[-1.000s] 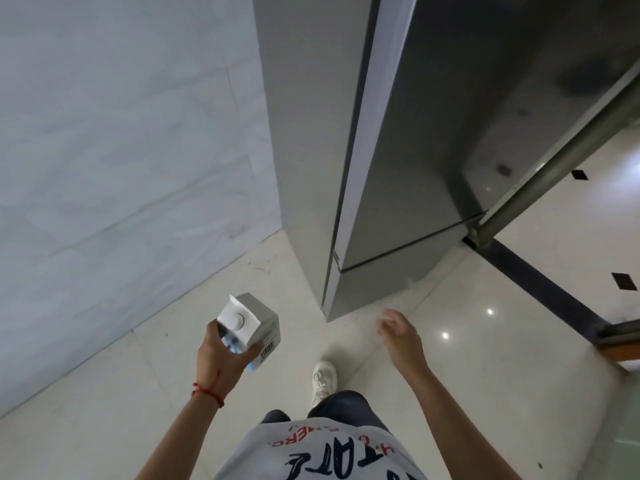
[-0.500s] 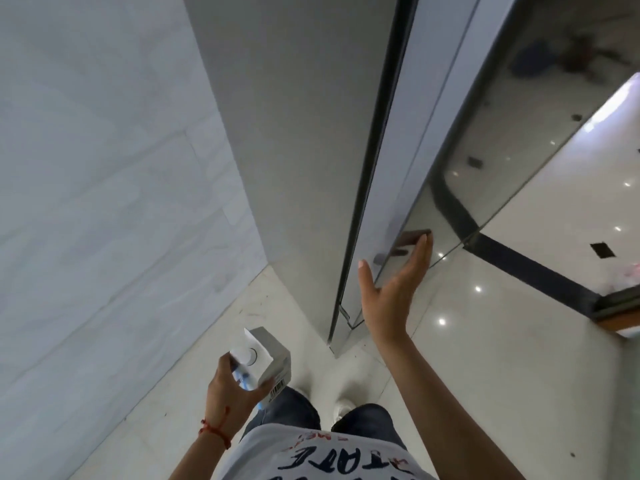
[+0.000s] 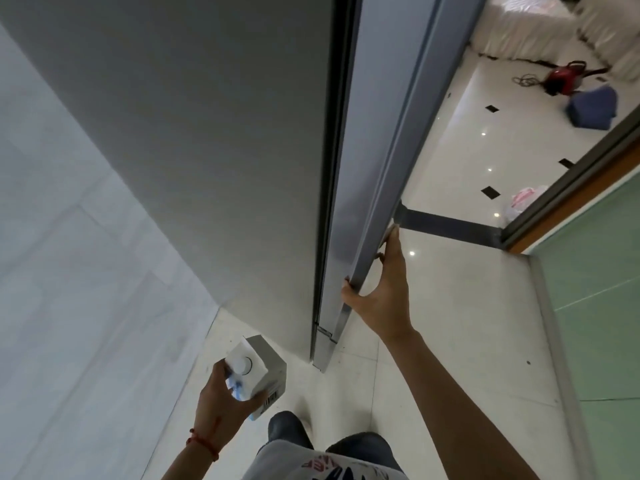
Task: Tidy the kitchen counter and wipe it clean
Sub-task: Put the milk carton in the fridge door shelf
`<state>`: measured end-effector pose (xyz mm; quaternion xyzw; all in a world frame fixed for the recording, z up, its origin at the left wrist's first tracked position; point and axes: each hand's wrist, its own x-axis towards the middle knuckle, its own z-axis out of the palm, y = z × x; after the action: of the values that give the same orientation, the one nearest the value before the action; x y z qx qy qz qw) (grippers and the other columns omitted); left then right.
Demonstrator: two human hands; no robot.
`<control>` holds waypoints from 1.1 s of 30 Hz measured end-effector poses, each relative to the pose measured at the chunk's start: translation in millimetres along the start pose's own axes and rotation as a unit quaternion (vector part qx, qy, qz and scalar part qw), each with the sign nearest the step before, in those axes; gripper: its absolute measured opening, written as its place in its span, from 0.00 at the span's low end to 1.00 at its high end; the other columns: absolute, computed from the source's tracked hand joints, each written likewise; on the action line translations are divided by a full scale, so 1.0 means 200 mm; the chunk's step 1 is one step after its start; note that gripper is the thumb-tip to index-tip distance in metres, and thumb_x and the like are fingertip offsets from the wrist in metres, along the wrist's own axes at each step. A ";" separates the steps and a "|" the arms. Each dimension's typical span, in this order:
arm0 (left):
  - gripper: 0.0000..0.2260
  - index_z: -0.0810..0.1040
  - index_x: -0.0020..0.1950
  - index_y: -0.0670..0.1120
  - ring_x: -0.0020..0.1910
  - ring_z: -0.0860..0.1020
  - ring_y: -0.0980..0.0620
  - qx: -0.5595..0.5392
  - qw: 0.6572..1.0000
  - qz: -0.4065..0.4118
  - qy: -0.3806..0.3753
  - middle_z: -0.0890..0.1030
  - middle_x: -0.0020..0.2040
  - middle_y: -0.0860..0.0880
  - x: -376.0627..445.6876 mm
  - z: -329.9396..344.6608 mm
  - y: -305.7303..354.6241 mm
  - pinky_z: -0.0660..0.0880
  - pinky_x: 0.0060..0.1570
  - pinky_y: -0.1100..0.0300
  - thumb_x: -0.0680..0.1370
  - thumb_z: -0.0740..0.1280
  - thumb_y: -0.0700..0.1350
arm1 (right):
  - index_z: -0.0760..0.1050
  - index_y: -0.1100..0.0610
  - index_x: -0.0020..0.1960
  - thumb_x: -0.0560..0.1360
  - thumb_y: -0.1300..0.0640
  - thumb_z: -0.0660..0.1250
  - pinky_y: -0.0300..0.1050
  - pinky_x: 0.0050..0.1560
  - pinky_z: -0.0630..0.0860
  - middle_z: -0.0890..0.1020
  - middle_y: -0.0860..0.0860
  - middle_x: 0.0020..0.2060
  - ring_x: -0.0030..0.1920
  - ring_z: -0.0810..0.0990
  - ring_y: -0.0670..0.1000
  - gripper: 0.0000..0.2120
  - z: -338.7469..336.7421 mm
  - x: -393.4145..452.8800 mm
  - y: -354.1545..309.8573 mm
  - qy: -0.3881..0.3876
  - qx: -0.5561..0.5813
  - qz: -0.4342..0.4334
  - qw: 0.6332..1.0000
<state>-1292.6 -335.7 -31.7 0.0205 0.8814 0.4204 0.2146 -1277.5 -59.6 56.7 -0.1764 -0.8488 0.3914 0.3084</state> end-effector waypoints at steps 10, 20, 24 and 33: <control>0.31 0.65 0.51 0.60 0.52 0.76 0.51 -0.021 0.996 0.059 -0.071 0.73 0.48 0.63 -0.02 0.13 0.04 0.78 0.52 0.58 0.60 0.79 0.41 | 0.57 0.69 0.70 0.62 0.51 0.73 0.27 0.59 0.69 0.71 0.57 0.64 0.60 0.68 0.33 0.46 -0.16 -0.04 0.07 -0.035 0.005 0.029 0.999; 0.33 0.63 0.48 0.63 0.51 0.76 0.50 -0.028 0.979 0.145 -0.142 0.75 0.48 0.60 0.03 0.21 0.30 0.76 0.54 0.56 0.59 0.79 0.37 | 0.64 0.54 0.68 0.68 0.50 0.69 0.25 0.60 0.67 0.72 0.37 0.60 0.58 0.72 0.35 0.30 -0.72 -0.32 0.20 0.153 -0.055 0.109 0.981; 0.32 0.65 0.47 0.63 0.47 0.77 0.50 -0.029 0.964 0.184 -0.188 0.75 0.46 0.64 0.05 0.29 0.52 0.76 0.45 0.75 0.59 0.79 0.37 | 0.54 0.49 0.73 0.71 0.58 0.67 0.45 0.70 0.66 0.62 0.36 0.70 0.70 0.65 0.44 0.35 -0.79 -0.33 0.21 0.312 -0.035 0.102 0.944; 0.30 0.65 0.46 0.61 0.41 0.76 0.74 -0.100 0.932 0.308 -0.162 0.76 0.43 0.66 0.07 0.50 1.25 0.74 0.37 0.79 0.61 0.78 0.34 | 0.54 0.54 0.74 0.70 0.45 0.63 0.55 0.72 0.63 0.59 0.52 0.74 0.74 0.59 0.50 0.37 -1.19 -0.13 0.48 0.366 -0.053 0.168 0.914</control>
<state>-1302.7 -97.7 95.4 0.3368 0.7388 0.5427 0.2152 -1095.1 120.1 92.2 -0.4638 -0.6537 0.2996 0.5175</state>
